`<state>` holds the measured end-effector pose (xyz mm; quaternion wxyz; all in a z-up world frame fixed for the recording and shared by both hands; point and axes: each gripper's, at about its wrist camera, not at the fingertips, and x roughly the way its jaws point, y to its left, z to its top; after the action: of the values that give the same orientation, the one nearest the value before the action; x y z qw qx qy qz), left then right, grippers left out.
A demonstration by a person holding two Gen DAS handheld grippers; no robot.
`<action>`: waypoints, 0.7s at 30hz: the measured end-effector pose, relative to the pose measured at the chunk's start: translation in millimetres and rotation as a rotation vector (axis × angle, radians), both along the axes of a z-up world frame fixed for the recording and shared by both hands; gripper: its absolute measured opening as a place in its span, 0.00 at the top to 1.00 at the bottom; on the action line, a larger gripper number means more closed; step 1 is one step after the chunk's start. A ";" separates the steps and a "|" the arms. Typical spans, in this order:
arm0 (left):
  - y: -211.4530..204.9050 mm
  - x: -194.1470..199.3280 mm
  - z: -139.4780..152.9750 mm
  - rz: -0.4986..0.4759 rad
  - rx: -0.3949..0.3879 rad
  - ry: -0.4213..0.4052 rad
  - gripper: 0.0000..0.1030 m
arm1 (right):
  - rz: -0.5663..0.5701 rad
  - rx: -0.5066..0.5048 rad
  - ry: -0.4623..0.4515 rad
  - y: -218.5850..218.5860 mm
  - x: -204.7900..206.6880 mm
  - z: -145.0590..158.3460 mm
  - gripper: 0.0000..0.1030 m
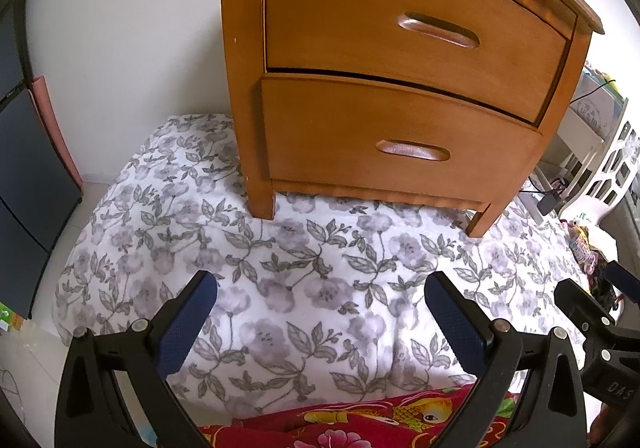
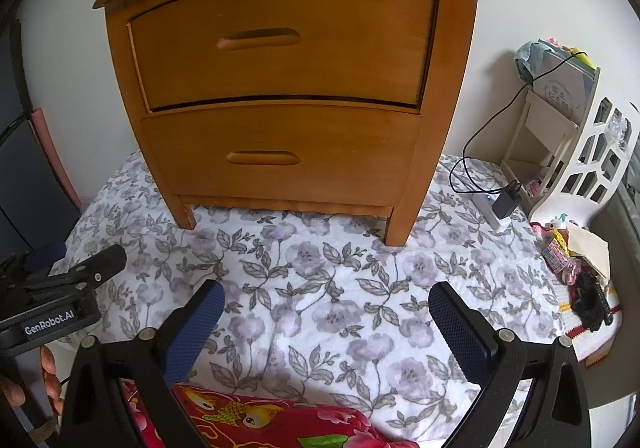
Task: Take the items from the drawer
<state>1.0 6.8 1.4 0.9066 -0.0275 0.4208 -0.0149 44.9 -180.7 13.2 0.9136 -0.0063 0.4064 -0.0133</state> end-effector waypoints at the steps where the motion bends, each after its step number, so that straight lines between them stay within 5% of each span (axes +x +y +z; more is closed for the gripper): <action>1: -0.1 0.1 0.7 -0.001 -0.003 -0.005 0.00 | 0.000 0.000 -0.001 0.1 -0.1 0.0 0.00; 21: -2.0 -1.4 5.9 -0.053 -0.057 -0.036 0.00 | 0.003 0.002 0.003 0.4 0.5 1.7 0.00</action>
<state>-0.4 4.8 7.3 0.9121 -0.0417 0.4046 -0.0516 45.4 -180.4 14.9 0.9130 -0.0059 0.4077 -0.0118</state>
